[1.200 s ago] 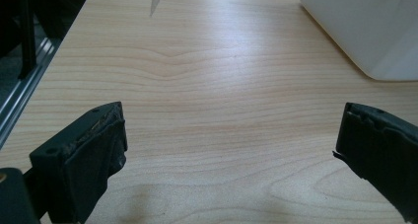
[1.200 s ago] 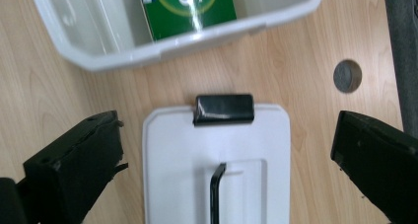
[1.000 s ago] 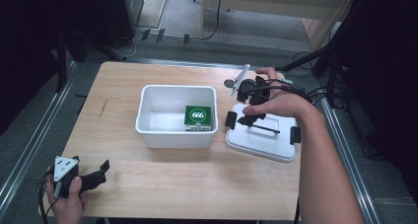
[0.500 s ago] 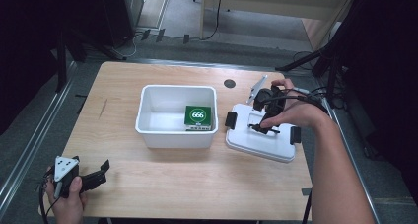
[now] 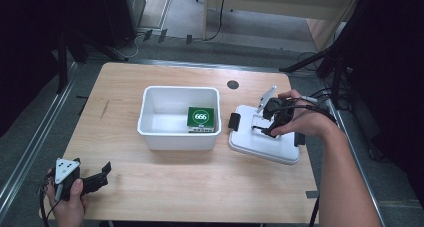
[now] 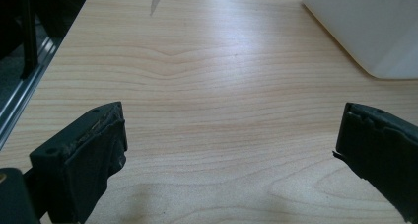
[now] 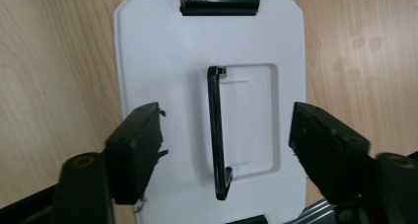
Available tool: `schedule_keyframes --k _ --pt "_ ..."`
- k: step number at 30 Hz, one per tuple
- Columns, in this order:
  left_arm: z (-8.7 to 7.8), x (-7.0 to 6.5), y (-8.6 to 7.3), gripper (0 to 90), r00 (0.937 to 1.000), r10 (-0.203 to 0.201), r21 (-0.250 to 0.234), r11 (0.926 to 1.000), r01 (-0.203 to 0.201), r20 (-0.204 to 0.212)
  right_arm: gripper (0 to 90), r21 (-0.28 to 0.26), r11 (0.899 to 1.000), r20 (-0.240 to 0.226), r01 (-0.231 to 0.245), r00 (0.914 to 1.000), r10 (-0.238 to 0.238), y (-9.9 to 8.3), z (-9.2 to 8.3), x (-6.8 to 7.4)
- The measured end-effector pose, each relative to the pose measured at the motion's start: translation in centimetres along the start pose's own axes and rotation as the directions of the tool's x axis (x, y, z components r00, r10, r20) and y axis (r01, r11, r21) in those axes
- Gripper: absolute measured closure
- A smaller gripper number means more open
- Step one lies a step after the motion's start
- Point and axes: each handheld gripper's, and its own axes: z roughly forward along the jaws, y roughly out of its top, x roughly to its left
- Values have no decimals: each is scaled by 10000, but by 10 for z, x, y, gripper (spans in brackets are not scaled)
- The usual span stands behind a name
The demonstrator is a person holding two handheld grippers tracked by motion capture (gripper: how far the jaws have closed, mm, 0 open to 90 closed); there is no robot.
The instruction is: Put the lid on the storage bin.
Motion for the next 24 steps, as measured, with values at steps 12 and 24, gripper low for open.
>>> schedule_keyframes --k 12,24 --pt "0 0 0 0 10000 4 -1 10000 -4 -2 509 160 9993 -353 342 9988 -336 -11 26 -2" --pt "0 1 0 0 10000 -27 2 10000 27 -29 664 631 9974 -92 338 9994 -333 -19 45 -4"
